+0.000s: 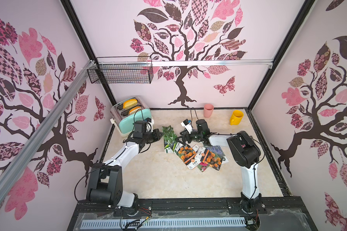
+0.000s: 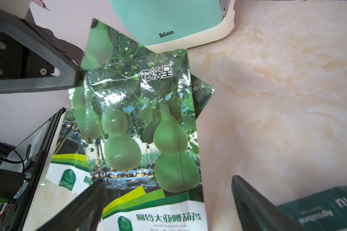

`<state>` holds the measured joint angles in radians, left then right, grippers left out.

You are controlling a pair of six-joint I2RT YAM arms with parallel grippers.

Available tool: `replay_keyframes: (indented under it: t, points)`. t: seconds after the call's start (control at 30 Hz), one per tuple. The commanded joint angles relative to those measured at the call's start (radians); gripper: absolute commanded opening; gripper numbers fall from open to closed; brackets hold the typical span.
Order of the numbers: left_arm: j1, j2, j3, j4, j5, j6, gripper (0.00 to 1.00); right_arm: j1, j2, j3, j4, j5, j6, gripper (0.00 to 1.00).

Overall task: Arrange the seed packets in a row
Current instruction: Place the seed packet at the center of the board.

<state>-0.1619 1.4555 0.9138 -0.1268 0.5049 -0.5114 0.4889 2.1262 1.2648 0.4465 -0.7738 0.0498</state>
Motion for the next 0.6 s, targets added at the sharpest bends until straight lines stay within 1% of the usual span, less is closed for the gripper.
replay_keyframes:
  t: [0.0, 0.1, 0.2, 0.23, 0.3, 0.37, 0.43, 0.47, 0.5, 0.57]
  points:
    - [-0.005, -0.024, -0.010, 0.030, 0.024, -0.002, 0.00, -0.010, 0.049, 0.075, -0.035, -0.039, -0.013, 1.00]
    - [-0.006, -0.024, -0.013, 0.032, 0.021, -0.002, 0.00, -0.012, 0.079, 0.133, -0.089, -0.035, -0.024, 1.00]
    - [-0.008, -0.027, -0.019, 0.044, 0.018, -0.010, 0.00, -0.013, 0.118, 0.193, -0.132, -0.077, -0.001, 0.99]
    - [-0.008, -0.026, -0.019, 0.047, 0.017, -0.012, 0.00, -0.013, 0.130, 0.203, -0.129, -0.097, 0.018, 0.97]
    - [-0.008, -0.025, -0.016, 0.050, 0.014, -0.015, 0.00, -0.013, 0.151, 0.222, -0.122, -0.133, 0.052, 0.90]
    - [-0.008, -0.029, -0.018, 0.051, 0.006, -0.016, 0.00, -0.013, 0.165, 0.225, -0.109, -0.165, 0.086, 0.79]
    - [-0.007, -0.029, -0.019, 0.052, -0.006, -0.017, 0.00, -0.013, 0.172, 0.213, -0.084, -0.189, 0.115, 0.64]
    - [-0.007, -0.028, -0.020, 0.058, -0.011, -0.019, 0.00, -0.013, 0.173, 0.203, -0.068, -0.196, 0.127, 0.60]
    - [-0.008, -0.025, -0.023, 0.065, -0.010, -0.022, 0.00, -0.011, 0.175, 0.192, -0.047, -0.203, 0.138, 0.57]
    - [-0.008, -0.019, -0.022, 0.073, -0.015, -0.025, 0.00, -0.009, 0.181, 0.189, -0.044, -0.207, 0.138, 0.55]
